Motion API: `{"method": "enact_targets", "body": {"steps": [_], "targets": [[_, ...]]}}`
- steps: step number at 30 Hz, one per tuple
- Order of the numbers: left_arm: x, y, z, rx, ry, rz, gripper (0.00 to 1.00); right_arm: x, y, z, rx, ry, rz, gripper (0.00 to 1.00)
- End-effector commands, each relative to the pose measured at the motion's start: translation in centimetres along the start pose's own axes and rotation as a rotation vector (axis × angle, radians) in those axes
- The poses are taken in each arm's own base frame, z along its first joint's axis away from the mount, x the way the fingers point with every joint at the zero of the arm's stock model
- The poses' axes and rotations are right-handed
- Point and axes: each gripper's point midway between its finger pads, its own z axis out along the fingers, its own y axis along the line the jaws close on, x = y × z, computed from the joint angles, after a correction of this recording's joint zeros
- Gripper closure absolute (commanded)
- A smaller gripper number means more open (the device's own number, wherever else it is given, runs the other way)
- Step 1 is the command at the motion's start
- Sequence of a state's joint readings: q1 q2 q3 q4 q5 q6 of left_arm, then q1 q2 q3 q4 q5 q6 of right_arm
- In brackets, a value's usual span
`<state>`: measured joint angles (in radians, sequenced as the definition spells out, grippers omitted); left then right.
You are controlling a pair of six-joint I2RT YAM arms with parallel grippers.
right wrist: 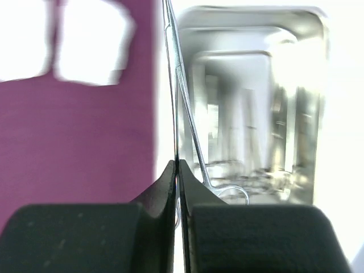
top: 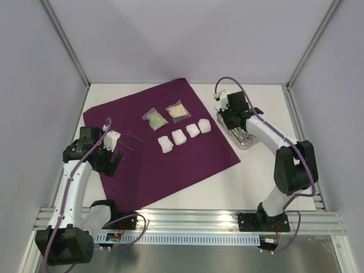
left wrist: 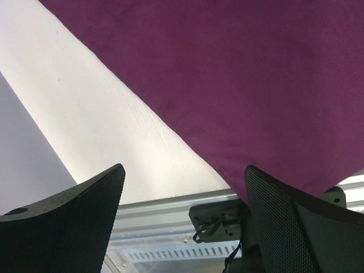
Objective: Prepare the surgical pack
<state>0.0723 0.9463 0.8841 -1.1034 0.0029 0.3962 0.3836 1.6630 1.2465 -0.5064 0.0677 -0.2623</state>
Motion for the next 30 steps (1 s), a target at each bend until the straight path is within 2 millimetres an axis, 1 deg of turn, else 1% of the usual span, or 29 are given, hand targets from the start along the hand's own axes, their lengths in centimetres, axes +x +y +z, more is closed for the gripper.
{"method": "enact_targets", "body": {"steps": [1, 3, 4, 6, 7, 10, 12, 16, 17, 21, 23, 24, 26, 27, 28, 29, 30], "targets": [[-1.3, 0.4, -1.0, -0.009, -0.048, 0.020, 0.05, -0.2, -5.4, 1.7, 0.047, -0.014, 0.034, 1.00], [-1.3, 0.5, -1.0, -0.014, -0.048, 0.021, 0.05, 0.4, -6.7, 2.5, 0.057, 0.001, 0.043, 1.00], [-1.4, 0.6, -1.0, -0.015, -0.047, 0.021, 0.05, 1.1, -8.1, 2.8, 0.076, 0.012, 0.070, 1.00], [-1.5, 0.6, -0.9, -0.014, -0.046, 0.021, 0.05, 1.7, -8.6, 3.7, 0.048, 0.019, 0.099, 1.00], [-1.5, 0.6, -0.9, -0.013, -0.041, 0.018, 0.05, 2.3, -9.5, 3.9, 0.055, 0.025, 0.118, 1.00], [-1.7, 0.7, -0.6, -0.013, -0.036, 0.015, 0.05, 3.9, -9.9, 4.9, 0.046, 0.065, 0.133, 1.00], [-1.7, 0.7, -0.6, -0.012, -0.035, 0.013, 0.05, 4.5, -9.9, 5.3, 0.050, 0.081, 0.134, 1.00], [-2.0, 0.8, -0.6, -0.010, -0.033, 0.006, 0.05, 4.7, -10.0, 5.6, 0.055, 0.086, 0.145, 0.99], [-2.0, 0.8, -0.5, -0.008, -0.033, 0.004, 0.05, 4.7, -10.0, 5.7, 0.057, 0.086, 0.150, 0.96], [-2.1, 0.8, -0.7, -0.008, -0.037, 0.003, 0.05, 5.3, -10.2, 5.8, 0.075, 0.111, 0.157, 0.87], [-2.1, 0.8, -0.7, -0.007, -0.035, 0.004, 0.05, 5.5, -10.1, 5.7, 0.072, 0.123, 0.168, 0.76], [-2.0, 0.8, -0.7, -0.007, -0.035, 0.004, 0.05, 5.5, -10.0, 5.5, 0.071, 0.124, 0.170, 0.70], [-2.1, 0.8, -0.8, -0.008, -0.038, 0.004, 0.05, 4.5, -10.0, 4.6, 0.079, 0.094, 0.175, 0.61], [-2.0, 0.8, -0.8, -0.008, -0.037, 0.000, 0.05, 4.0, -10.5, 4.0, 0.120, 0.086, 0.189, 0.60], [-2.1, 0.8, -0.8, -0.009, -0.039, -0.003, 0.05, 3.4, -10.6, 3.5, 0.135, 0.069, 0.199, 0.58], [-2.2, 0.8, -0.8, -0.011, -0.044, -0.003, 0.05, 1.8, -11.3, 1.8, 0.185, 0.025, 0.210, 0.55], [-2.5, 1.0, -0.6, -0.019, -0.053, -0.017, 0.05, 0.7, -10.7, 1.1, 0.201, -0.003, 0.241, 0.54]]}}
